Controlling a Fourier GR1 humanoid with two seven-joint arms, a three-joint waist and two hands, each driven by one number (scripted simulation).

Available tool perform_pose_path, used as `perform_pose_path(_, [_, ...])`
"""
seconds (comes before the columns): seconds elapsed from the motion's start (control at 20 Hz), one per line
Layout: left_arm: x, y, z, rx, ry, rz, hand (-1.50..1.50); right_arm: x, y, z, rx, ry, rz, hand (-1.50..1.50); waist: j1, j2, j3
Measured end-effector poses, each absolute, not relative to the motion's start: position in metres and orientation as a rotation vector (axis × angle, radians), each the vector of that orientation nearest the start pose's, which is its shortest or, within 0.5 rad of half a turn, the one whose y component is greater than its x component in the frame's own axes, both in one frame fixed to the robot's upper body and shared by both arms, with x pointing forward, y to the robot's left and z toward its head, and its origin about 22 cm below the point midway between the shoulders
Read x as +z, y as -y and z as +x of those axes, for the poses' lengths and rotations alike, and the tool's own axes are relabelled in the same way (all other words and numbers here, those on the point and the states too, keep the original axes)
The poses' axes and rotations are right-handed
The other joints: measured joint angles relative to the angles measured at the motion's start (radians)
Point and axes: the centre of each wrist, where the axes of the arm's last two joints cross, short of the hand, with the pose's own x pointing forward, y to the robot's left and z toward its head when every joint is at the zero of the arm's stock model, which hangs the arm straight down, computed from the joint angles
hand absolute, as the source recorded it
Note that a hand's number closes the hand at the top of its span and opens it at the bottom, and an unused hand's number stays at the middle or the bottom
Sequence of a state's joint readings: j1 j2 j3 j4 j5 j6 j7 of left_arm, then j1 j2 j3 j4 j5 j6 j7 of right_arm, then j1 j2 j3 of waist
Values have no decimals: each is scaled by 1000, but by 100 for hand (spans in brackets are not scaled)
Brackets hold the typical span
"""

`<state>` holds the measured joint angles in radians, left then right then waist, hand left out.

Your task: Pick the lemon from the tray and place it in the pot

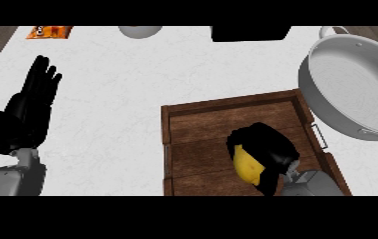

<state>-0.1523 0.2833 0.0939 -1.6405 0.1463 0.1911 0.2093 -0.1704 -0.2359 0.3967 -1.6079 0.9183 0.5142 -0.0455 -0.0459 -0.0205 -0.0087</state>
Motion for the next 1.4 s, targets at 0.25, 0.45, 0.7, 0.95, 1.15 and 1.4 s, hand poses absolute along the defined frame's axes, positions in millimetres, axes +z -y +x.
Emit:
perform_pose_path(0.25, [78, -290, 270, 101, 1597, 235, 0, 59, 154, 224, 1366, 1301, -466, 150, 10, 7, 4])
perform_pose_path(0.45, [81, -290, 271, 96, 1595, 228, 0, 90, 154, 204, 1114, 1425, -596, 150, 10, 9, 7])
perform_pose_path(0.7, [82, -290, 273, 90, 1599, 220, 0, 135, 165, 187, 808, 1574, -791, 150, 18, 12, 8])
perform_pose_path(0.95, [85, -287, 277, 77, 1604, 208, 0, 173, 182, 178, 577, 1652, -943, 150, 32, 16, 8])
perform_pose_path(1.15, [78, -287, 279, 79, 1607, 207, 0, 190, 206, 185, 491, 1611, -1075, 150, 37, 19, 8])
perform_pose_path(1.4, [83, -281, 285, 75, 1610, 203, 0, 201, 244, 199, 389, 1610, -1080, 150, 40, 20, 9])
